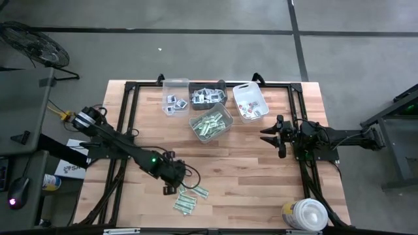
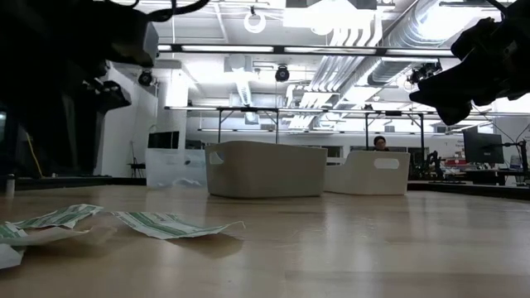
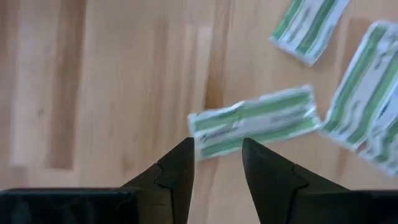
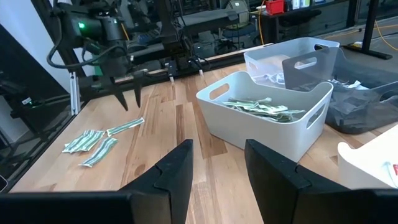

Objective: Pick & Place First Aid Supplies
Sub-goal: Put the bandage pack into the gray bin

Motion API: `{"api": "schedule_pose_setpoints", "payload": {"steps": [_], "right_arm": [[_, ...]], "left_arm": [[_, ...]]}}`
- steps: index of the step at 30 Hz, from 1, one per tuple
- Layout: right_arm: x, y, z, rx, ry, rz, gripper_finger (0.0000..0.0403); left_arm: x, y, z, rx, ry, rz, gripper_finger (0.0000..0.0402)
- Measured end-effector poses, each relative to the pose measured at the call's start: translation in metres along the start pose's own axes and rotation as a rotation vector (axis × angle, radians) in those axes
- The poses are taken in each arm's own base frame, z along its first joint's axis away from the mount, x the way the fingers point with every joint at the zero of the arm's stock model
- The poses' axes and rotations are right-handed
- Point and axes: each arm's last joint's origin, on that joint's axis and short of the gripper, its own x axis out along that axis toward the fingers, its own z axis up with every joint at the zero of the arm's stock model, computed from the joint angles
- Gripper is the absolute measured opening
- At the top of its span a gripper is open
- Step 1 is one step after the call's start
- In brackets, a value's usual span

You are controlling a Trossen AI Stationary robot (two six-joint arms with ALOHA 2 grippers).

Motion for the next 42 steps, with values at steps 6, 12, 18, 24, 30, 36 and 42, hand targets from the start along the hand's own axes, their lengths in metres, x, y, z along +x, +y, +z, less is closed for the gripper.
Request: {"api": "schedule_pose_setpoints", "payload": {"steps": [6,12,18,24,30,36,42], "right_arm": [[0.000,0.000,0.000,0.000,0.000,0.000,0.0140],[0.000,0.000,0.000,0.000,0.000,0.000,0.0140],[0.000,0.000,0.000,0.000,0.000,0.000,0.0140],[0.000,0.000,0.000,0.000,0.000,0.000,0.0140],[0.000,0.000,0.000,0.000,0.000,0.000,0.0140],[0.000,0.000,0.000,0.000,0.000,0.000,0.0140],[0.000,0.000,0.000,0.000,0.000,0.000,0.0140]], "left_arm": [[0.015,-0.003,0.000,-0.040,0.022,0.008,0.0136],[0.033,-0.003,-0.004,-0.071,0.074,0.069,0.0136],[0.041,-0.004,-0.003,-0.073,0.061,0.107,0.0136],[0.044,-0.003,-0.006,-0.066,0.062,0.108,0.0132],[0.053,0.004,-0.019,-0.117,0.090,0.090,0.0082],[0.054,0.006,-0.021,-0.134,0.104,0.093,0.0015],[0.053,0.006,-0.021,-0.135,0.098,0.091,0.0003]]}}
